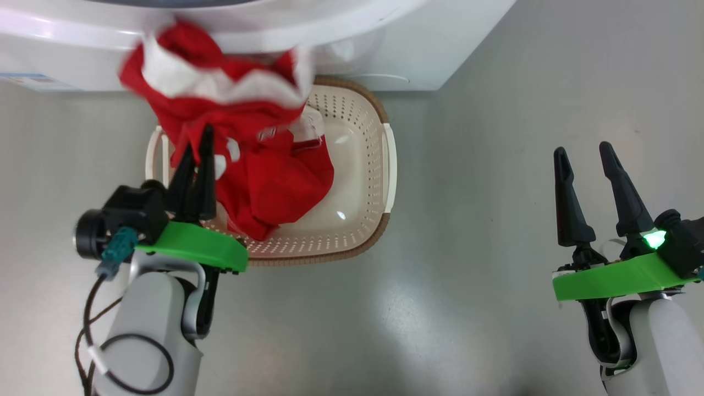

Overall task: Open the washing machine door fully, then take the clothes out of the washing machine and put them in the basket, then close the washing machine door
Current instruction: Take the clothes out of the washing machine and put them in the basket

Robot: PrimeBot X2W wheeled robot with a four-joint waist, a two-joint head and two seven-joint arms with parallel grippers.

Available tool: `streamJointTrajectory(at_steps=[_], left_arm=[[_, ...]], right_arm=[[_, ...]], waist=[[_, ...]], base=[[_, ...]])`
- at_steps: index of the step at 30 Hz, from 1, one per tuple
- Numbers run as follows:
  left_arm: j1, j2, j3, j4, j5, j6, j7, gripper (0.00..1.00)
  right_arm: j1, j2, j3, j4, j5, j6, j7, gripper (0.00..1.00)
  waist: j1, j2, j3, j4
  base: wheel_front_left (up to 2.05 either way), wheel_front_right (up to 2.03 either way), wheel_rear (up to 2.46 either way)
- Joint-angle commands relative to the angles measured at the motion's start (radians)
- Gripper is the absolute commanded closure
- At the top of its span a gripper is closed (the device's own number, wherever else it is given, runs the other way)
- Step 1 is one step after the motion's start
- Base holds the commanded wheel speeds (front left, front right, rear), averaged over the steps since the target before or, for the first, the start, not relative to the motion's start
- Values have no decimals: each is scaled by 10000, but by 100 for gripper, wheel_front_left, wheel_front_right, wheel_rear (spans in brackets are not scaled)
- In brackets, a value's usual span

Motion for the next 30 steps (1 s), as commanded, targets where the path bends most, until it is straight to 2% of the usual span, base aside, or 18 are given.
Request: streamJointTrajectory(at_steps=[1, 13, 23, 24, 27, 30], left_arm=[[-133, 191, 181, 265, 83, -144, -49, 100], [-1422, 191, 47, 3386, 563, -564, -49, 100], [-2411, 191, 197, 4872, 748, -729, -49, 100], [-2483, 191, 225, 4985, 774, -734, -49, 95], [-2604, 191, 304, 5137, 810, -753, -49, 60], [-2581, 191, 331, 5199, 807, -777, -49, 8]], right_arm=[[-2, 9, 282, -261, 63, 63, -61, 0], [-348, 9, 224, -413, 117, 63, -61, 0], [-516, 9, 237, -516, 49, 63, -61, 0], [-526, 9, 249, -516, 43, 63, -61, 0], [-549, 9, 270, -510, 31, 63, -61, 0], [-527, 9, 245, -482, 12, 63, -61, 0]], waist=[[0, 0, 260, -106], [0, 0, 1214, -311], [0, 0, 1742, -343], [0, 0, 1756, -348], [0, 0, 1733, -358], [0, 0, 1612, -331]], base=[[0, 0, 0], [0, 0, 0], [0, 0, 0], [0, 0, 0], [0, 0, 0], [0, 0, 0]])
